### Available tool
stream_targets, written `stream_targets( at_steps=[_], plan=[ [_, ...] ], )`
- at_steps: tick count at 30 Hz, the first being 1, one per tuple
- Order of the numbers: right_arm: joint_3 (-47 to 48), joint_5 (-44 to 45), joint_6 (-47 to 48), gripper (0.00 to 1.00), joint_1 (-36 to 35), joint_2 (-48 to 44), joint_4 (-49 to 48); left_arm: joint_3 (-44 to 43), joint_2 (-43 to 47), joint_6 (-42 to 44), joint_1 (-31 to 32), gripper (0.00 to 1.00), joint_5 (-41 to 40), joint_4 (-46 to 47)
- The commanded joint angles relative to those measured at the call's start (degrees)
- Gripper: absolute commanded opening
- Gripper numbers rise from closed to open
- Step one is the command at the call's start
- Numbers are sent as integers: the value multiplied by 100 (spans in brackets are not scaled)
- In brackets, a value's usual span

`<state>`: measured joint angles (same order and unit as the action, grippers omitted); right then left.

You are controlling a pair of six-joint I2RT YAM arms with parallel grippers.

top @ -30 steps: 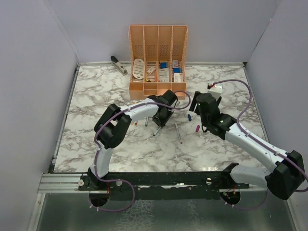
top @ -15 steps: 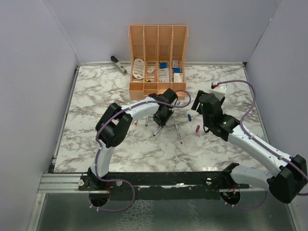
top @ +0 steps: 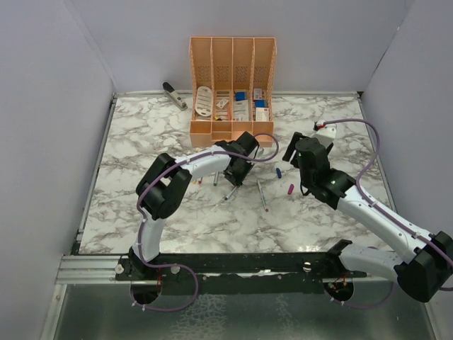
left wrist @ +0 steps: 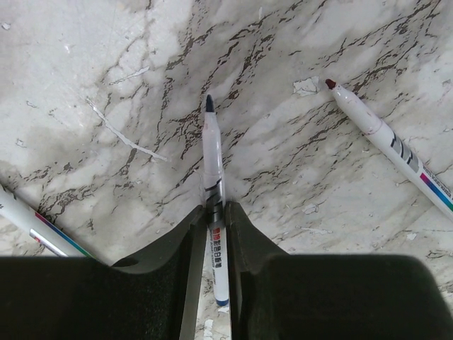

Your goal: Insert the pens into the pen caps

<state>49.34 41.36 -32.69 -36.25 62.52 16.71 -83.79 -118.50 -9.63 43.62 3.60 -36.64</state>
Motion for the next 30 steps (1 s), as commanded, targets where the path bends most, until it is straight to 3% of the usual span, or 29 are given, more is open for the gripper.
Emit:
stream_targets(
  at_steps=[1,12,14,16,23,30],
  plan=[
    [12,206,-102,68,30,-70,78,922,-1043,-125,77,18,277,-542],
    [112,144,-45,68,32,119,-21,867,-1196,44,79,20,404,-698],
    [111,165,-43,68,39,128,-11,877,-1230,82,80,13,422,-697],
    [95,202,-45,68,41,129,3,861,-1260,96,81,0,445,-683],
    [73,247,-536,66,212,309,426,892,-1138,139,69,0,613,-353],
    [-1,-513,-562,62,893,601,474,853,-628,189,42,0,422,-298]
  ],
)
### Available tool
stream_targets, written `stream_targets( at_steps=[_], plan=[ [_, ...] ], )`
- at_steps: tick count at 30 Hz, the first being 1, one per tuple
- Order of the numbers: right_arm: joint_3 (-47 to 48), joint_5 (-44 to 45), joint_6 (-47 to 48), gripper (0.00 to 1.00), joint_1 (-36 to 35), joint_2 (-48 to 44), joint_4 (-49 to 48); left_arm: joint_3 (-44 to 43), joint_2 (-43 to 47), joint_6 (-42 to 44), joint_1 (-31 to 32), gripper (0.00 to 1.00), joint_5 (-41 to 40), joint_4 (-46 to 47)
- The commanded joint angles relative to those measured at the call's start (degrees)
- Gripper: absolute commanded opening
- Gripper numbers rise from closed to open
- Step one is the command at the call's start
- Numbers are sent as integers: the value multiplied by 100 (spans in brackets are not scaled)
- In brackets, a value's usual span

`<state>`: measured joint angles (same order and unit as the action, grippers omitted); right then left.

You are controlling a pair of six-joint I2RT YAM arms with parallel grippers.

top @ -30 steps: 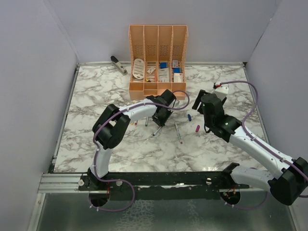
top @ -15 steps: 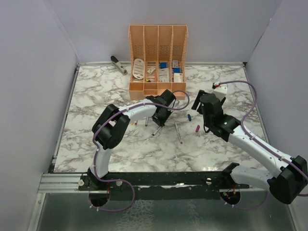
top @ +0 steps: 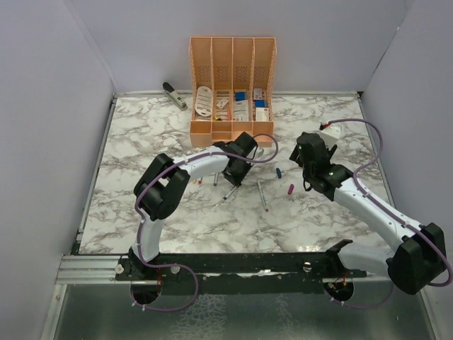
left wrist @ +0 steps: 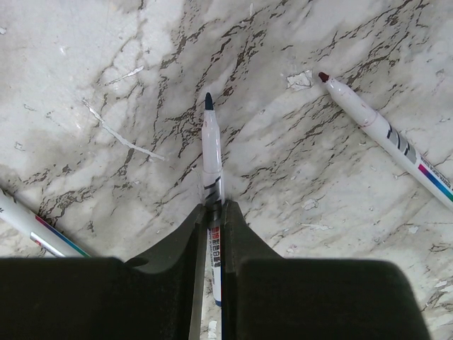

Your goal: Insert the pens into the pen caps

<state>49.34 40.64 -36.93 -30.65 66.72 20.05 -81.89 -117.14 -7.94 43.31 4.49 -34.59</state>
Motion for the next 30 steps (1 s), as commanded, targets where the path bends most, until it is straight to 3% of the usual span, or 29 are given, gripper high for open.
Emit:
stream_targets(
  at_steps=[1,11,30],
  plan=[
    [-11,-587,-34,62,409,265,101,630,-692,28,57,0,307,-530],
    [4,-1890,840,54,517,1562,-177,104,124,115,-46,0,80,-705],
    [200,-2819,1661,53,508,2465,-809,-224,1125,-165,-464,0,107,-383]
  ],
)
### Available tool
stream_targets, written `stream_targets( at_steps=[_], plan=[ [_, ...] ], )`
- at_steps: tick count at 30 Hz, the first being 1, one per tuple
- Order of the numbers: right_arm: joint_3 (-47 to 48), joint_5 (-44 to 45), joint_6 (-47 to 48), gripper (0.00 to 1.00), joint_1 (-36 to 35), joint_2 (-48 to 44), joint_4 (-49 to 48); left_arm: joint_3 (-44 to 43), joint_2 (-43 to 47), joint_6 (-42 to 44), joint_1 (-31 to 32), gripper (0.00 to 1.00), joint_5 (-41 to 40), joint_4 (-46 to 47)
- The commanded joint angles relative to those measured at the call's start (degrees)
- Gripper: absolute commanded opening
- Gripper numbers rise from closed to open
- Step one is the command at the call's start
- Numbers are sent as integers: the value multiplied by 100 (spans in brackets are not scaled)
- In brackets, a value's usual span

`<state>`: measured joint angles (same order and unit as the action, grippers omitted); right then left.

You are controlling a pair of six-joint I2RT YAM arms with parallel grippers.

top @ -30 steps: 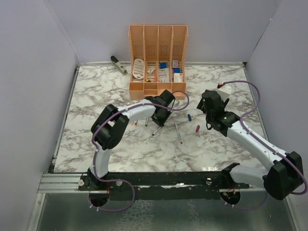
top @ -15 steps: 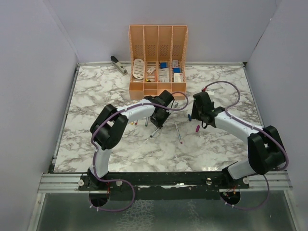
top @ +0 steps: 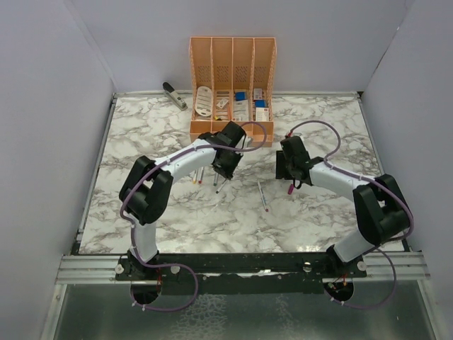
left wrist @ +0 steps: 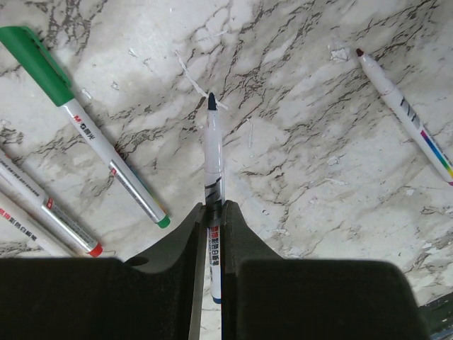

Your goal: Insert the pens into the pen caps

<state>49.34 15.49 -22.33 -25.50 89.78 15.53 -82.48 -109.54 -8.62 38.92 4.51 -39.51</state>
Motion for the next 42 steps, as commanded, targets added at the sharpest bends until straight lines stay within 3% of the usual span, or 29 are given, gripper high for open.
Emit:
stream_targets(
  at_steps=[1,10,21,24,27,28,37,42],
  plan=[
    [237,-313,224,53,-8,204,-384,-159,409,-99,-31,0,110,154],
    [500,-364,334,52,-8,702,-485,180,848,-226,-174,0,288,697],
    [500,-440,189,43,-8,956,-319,1268,1967,-452,-625,0,1225,2270],
    [502,-484,139,32,-7,1003,-240,1393,2104,-448,-680,0,1324,2483],
    [523,-533,75,5,-8,1029,-103,1425,2155,-451,-708,0,1328,2562],
    [530,-549,45,1,-8,1030,-29,1423,2156,-455,-717,0,1314,2571],
    [872,-561,-57,1,-8,892,376,1594,2221,-560,-747,0,1468,2932],
    [1220,-505,-6,1,-4,555,110,1768,2334,-641,-753,0,1659,3358]
  ],
)
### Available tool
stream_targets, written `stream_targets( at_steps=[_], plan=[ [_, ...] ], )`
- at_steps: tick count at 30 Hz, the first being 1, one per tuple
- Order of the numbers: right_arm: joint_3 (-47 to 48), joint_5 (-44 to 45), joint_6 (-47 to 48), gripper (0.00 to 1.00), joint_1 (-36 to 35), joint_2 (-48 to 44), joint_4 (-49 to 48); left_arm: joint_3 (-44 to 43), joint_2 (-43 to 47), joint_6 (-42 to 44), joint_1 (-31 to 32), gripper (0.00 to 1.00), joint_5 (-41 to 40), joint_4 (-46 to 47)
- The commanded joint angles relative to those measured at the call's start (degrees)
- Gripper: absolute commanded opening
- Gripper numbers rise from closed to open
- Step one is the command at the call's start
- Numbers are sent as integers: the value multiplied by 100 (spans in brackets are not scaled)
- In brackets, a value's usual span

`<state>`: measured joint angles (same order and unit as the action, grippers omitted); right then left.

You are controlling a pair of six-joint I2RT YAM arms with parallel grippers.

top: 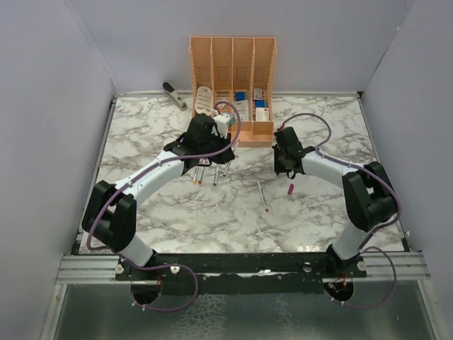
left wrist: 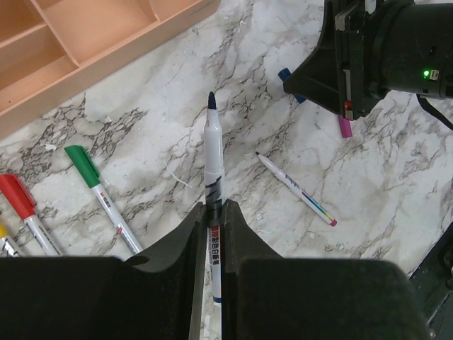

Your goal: Insert the pens into the pen caps

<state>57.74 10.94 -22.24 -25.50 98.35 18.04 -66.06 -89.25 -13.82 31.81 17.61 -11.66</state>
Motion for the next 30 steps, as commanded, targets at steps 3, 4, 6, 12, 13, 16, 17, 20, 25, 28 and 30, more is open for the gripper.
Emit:
stream_targets(
  at_steps=[3,4,6,12,13,16,17,20,25,28,30],
  plan=[
    [350,49,71,1,1,-709,-742,280,435,-242,-40,0,449,893],
    [274,55,97,1,-7,-869,-1029,348,483,-303,-43,0,474,1021],
    [95,-18,132,1,-1,-1232,-1753,471,570,-467,-44,0,529,1282],
    [-656,-589,-2,1,-3,-2229,-3656,830,685,-1054,-27,0,894,2216],
    [-805,-691,-47,1,-6,-2374,-3978,858,682,-1113,5,0,958,2342],
    [-1155,-1003,-195,1,-7,-2693,-4726,849,608,-1176,152,0,1116,2596],
    [-1204,-1091,-246,1,-8,-2764,-4856,793,564,-1138,226,0,1174,2614],
    [-1314,-1394,-383,1,-8,-2926,-5093,596,436,-989,497,0,1324,2616],
    [-1562,-1809,-621,1,-2,-3189,-5370,424,283,-912,690,0,1480,2661],
    [-1727,-1859,-774,1,-6,-3331,-5556,426,278,-886,694,0,1526,2690],
    [-1720,-1922,-805,1,-8,-3379,-5480,441,273,-887,694,0,1527,2700]
  ],
)
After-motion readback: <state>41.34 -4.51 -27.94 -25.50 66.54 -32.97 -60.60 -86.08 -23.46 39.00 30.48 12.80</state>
